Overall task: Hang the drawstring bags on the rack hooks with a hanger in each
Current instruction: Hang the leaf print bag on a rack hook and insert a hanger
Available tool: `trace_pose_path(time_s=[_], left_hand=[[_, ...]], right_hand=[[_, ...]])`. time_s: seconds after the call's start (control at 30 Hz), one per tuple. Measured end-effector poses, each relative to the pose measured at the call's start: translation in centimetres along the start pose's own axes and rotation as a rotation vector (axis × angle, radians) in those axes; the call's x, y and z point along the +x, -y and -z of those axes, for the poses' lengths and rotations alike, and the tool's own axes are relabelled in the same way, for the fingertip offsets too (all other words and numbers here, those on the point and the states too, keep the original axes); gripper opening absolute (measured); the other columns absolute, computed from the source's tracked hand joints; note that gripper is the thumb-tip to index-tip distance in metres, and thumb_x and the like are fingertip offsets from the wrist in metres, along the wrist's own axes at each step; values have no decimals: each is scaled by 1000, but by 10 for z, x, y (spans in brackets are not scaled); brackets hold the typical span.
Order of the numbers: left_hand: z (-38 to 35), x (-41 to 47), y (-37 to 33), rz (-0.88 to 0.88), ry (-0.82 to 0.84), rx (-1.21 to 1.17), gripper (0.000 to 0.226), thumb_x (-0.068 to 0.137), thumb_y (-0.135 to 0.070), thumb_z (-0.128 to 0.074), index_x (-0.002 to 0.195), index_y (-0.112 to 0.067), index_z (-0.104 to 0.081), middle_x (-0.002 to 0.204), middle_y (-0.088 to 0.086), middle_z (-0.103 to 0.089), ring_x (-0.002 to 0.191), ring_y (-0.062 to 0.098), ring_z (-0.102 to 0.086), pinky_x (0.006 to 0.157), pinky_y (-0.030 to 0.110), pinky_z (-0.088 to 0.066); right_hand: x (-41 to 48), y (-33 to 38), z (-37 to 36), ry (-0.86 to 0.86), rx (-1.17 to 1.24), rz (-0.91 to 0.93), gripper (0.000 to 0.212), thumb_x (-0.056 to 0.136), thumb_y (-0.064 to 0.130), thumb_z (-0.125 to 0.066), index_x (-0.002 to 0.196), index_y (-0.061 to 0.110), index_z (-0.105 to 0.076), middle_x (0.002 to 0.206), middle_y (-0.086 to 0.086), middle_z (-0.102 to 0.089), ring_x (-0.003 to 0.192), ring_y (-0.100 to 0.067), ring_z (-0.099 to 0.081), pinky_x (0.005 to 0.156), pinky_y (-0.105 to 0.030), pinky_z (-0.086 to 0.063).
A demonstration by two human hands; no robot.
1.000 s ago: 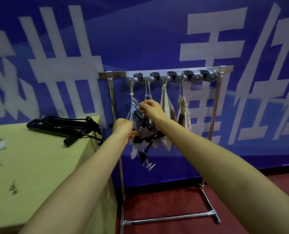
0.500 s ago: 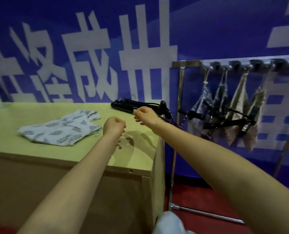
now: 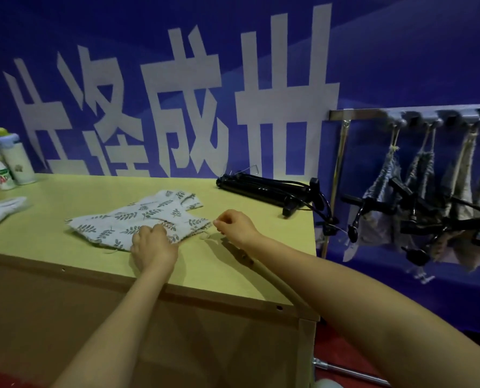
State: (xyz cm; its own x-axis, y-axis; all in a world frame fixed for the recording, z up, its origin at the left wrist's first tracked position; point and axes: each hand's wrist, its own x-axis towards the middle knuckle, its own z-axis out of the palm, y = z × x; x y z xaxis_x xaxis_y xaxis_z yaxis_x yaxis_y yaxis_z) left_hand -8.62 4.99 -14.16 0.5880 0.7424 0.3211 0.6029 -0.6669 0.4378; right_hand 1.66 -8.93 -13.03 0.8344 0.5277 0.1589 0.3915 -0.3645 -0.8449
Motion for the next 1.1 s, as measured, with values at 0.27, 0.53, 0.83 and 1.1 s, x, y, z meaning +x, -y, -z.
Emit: trace_pose_path(time_s=[0.27,0.53,0.83,1.1], left_hand=[[-11,23,7,4,-17,-49,22,90,-28,-58,99,-18,-74,101,10,-69,100,31,-59,91,42,-48],[29,43,-16,-18,-205,-471,31,99,-22,-42,99,-4,-67,86,14,-67,72,28,-56,64,32,-41],[56,36,-37,-18,-265,-604,16,95,-22,-52,97,-7,-58,94,9,-60,85,24,-54,71,31,-39],[92,34,-44,-194,-355,-677,8,96,-7,-41,97,-14,-45,90,4,-53,78,18,-51,54,18,-35]], right_hand=[[22,-16,7,-138,40,-44,23,96,25,-50,107,9,-64,106,-7,-67,98,-22,-61,87,-36,-50],[33,-7,-7,-80,129,-74,29,95,27,-53,114,6,-60,100,-9,-68,90,-25,-65,88,-44,-54],[33,40,-37,96,520,-278,49,90,48,-56,113,5,-54,94,-14,-69,69,-22,-67,63,-35,-59],[39,105,-36,281,1179,-220,20,101,17,-39,114,16,-54,96,-5,-63,89,-22,-60,80,-45,-51]])
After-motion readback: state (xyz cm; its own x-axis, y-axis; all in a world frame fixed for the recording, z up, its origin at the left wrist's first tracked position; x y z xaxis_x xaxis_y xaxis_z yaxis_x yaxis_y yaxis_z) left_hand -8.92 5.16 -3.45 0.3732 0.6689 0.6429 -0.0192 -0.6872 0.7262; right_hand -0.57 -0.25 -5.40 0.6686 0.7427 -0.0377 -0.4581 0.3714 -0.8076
